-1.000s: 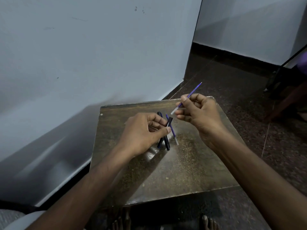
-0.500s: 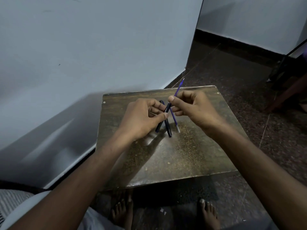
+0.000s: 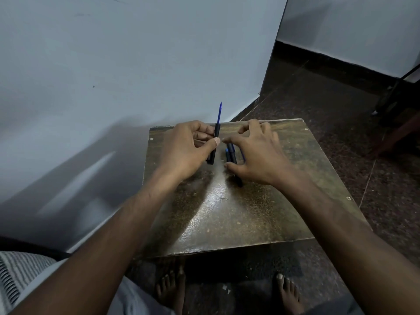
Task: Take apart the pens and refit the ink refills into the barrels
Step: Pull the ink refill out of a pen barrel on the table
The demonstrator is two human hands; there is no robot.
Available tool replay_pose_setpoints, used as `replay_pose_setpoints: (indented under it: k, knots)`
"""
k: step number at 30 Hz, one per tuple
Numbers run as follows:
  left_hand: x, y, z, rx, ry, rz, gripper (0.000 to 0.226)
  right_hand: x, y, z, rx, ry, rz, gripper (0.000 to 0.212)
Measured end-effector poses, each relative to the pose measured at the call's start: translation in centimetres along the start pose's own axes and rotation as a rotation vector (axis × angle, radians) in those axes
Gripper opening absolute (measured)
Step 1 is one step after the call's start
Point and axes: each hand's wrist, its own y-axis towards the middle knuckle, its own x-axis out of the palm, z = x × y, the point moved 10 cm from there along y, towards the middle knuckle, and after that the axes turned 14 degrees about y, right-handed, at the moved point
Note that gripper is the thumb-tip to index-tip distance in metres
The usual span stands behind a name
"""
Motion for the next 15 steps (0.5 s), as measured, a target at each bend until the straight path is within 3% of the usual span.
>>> replay_pose_setpoints:
  k: [10, 15]
  knots:
    - [-0.4, 0.25, 0.0, 0.006, -0.045, 0.005, 0.015, -0.34, 0.4, -0.07, 0.011, 0.075, 0.052, 0.033]
    - [-0.91, 0.48, -0.04, 0.009, -0.056, 0.023, 0.015, 0.1, 0.22, -0.78, 0.005, 0.148, 0.011, 0.029]
